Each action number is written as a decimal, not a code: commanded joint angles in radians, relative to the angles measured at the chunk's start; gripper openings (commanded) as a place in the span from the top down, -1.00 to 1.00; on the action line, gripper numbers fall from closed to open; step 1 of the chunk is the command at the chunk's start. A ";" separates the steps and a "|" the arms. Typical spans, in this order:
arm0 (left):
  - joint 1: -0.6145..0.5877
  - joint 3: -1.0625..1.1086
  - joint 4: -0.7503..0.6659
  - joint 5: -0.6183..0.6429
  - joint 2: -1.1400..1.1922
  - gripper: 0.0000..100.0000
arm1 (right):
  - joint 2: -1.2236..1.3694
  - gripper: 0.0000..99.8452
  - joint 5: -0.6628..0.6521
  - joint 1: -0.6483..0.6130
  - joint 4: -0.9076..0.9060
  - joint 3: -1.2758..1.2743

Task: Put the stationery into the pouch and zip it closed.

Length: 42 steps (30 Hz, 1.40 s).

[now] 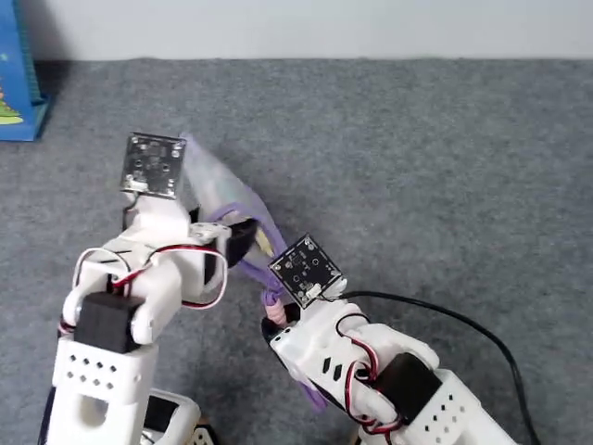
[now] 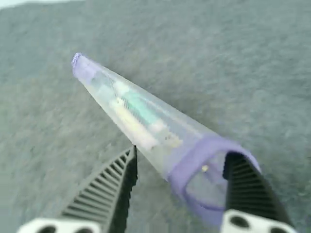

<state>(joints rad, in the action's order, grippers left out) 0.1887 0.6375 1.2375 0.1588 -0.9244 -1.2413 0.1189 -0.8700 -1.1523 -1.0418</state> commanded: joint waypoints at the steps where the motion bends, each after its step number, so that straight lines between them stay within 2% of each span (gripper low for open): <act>1: 0.066 -0.024 -0.071 0.009 0.005 0.42 | -0.022 0.98 0.006 -0.012 -0.047 0.060; 9: 0.227 -0.022 -0.161 0.075 0.006 0.41 | -0.045 0.98 0.006 -0.008 -0.176 0.173; 13: 0.304 -0.015 -0.167 0.097 0.006 0.41 | -0.180 0.98 0.006 -0.008 -0.182 0.172; 17: 0.365 0.048 -0.245 0.114 0.006 0.41 | -0.328 0.98 0.006 -0.008 -0.194 0.170; 25: 0.393 0.113 -0.295 0.110 -0.006 0.41 | -0.498 0.98 0.018 -0.007 -0.245 0.071; 32: 0.258 -0.012 -0.150 0.080 -0.005 0.41 | -0.568 0.98 -0.026 0.099 -0.274 0.072; 42: 0.173 -0.133 0.118 -0.255 -0.005 0.42 | -0.573 0.98 -0.077 0.260 -0.275 0.075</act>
<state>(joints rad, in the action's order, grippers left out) 0.3728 0.5654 1.2958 0.0100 -0.9244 -1.8105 0.0621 -0.6521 -1.4270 -0.9743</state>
